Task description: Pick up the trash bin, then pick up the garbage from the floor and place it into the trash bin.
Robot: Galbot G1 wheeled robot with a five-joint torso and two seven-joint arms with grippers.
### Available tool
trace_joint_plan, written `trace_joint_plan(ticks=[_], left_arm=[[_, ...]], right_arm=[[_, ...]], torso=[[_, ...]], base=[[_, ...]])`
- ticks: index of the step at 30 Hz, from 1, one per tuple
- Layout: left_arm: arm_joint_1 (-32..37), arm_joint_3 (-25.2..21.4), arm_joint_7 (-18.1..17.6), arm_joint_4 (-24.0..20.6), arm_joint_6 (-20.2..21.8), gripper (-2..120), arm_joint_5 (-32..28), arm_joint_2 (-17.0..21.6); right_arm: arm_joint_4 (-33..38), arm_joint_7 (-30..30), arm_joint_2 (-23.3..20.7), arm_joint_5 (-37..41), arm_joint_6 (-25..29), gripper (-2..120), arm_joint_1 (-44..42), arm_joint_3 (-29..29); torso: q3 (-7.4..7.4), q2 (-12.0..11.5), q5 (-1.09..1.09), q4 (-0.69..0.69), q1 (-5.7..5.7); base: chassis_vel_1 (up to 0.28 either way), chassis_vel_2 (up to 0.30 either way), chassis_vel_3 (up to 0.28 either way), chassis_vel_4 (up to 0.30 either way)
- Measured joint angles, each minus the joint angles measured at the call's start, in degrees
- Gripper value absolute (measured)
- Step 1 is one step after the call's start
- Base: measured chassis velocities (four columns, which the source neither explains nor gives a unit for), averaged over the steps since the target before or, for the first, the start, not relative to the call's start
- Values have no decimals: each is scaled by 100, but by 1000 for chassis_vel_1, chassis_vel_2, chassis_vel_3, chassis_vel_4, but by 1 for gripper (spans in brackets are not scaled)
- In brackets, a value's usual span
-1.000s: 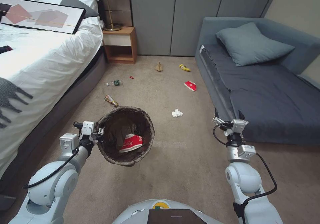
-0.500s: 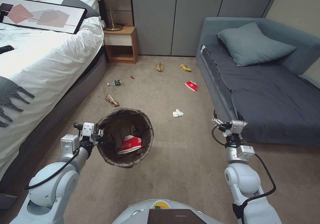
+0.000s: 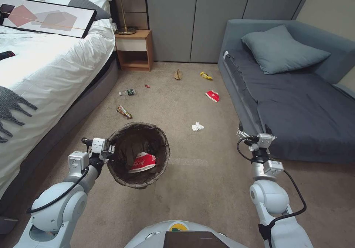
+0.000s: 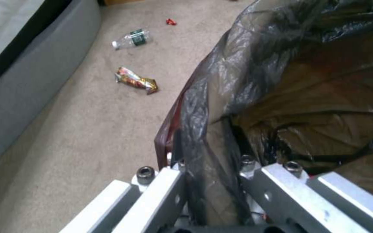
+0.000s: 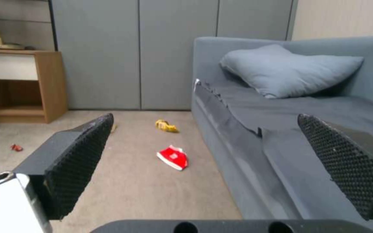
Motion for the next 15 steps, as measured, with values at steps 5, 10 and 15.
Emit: trace_joint_plan(ticks=[5,10,15], left_arm=[[6,2,-2,-17,0,0,2,12],[16,2,-10,-30,5,0,2,27],[14,6,-15,-29,9,0,1,29]], right_arm=[[-14,-2,0,5,0,100,14,0],[-21,-17,9,4,7,100,13,-5],[-22,-24,15,4,16,100,4,-6]], torso=[[0,0,0,-1,0],[1,-1,-1,-1,0],[1,-1,-1,-1,1]], base=[[-149,142,152,-140],[-192,202,190,-201],[-180,190,176,-190]])
